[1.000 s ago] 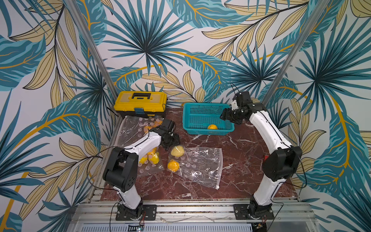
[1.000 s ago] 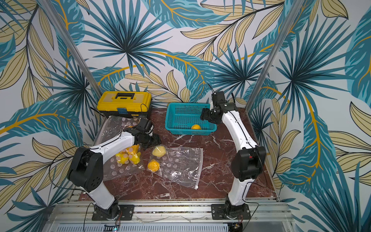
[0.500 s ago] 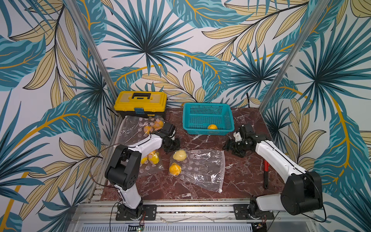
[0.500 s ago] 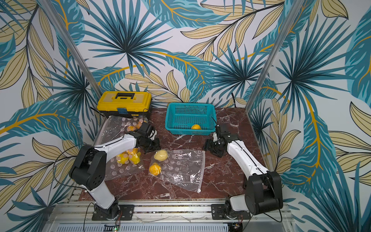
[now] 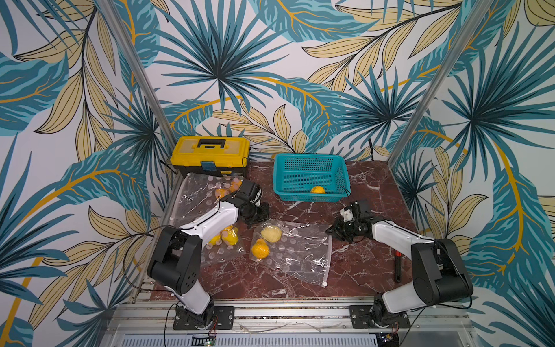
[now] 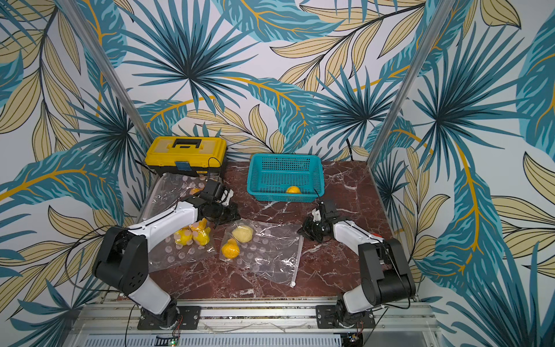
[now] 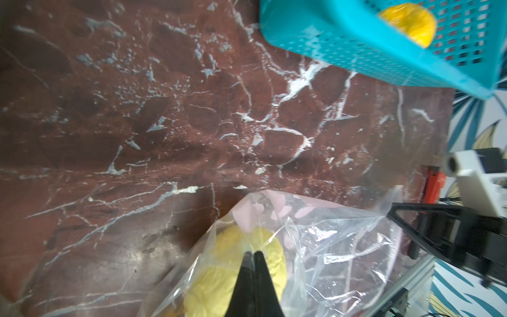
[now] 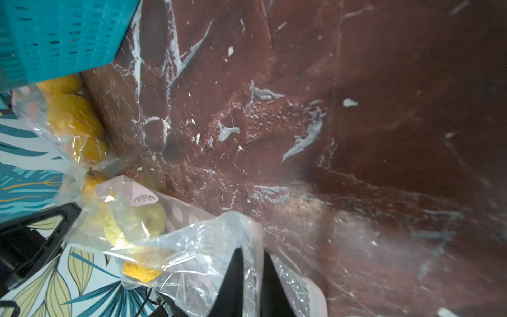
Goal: Open the zip-top bag and take out the pear
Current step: Adjust the zipper food storage bag at the center of the board.
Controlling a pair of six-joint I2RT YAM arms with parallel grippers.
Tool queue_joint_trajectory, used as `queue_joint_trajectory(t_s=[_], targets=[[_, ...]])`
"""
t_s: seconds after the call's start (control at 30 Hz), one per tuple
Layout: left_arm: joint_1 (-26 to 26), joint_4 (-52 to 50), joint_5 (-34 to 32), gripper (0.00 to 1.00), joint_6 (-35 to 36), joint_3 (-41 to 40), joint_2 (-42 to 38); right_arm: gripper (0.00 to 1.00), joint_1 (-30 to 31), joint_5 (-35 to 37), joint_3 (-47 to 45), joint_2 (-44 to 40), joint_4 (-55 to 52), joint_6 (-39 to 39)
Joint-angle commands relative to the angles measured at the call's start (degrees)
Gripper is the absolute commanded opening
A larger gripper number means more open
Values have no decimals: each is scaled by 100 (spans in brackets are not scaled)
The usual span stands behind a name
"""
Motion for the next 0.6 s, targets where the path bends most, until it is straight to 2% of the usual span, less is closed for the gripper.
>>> queue_joint_trajectory(t_s=[0.0, 0.3, 0.57], targets=[[17, 28, 258, 0, -187, 143, -359, 11, 1, -58, -99, 110, 440, 129], [32, -263, 217, 0, -392, 166, -1035, 10, -8, 37, -54, 221, 477, 99], [66, -277, 668, 0, -628, 343, -1269, 10, -8, 157, 61, 190, 311, 38]])
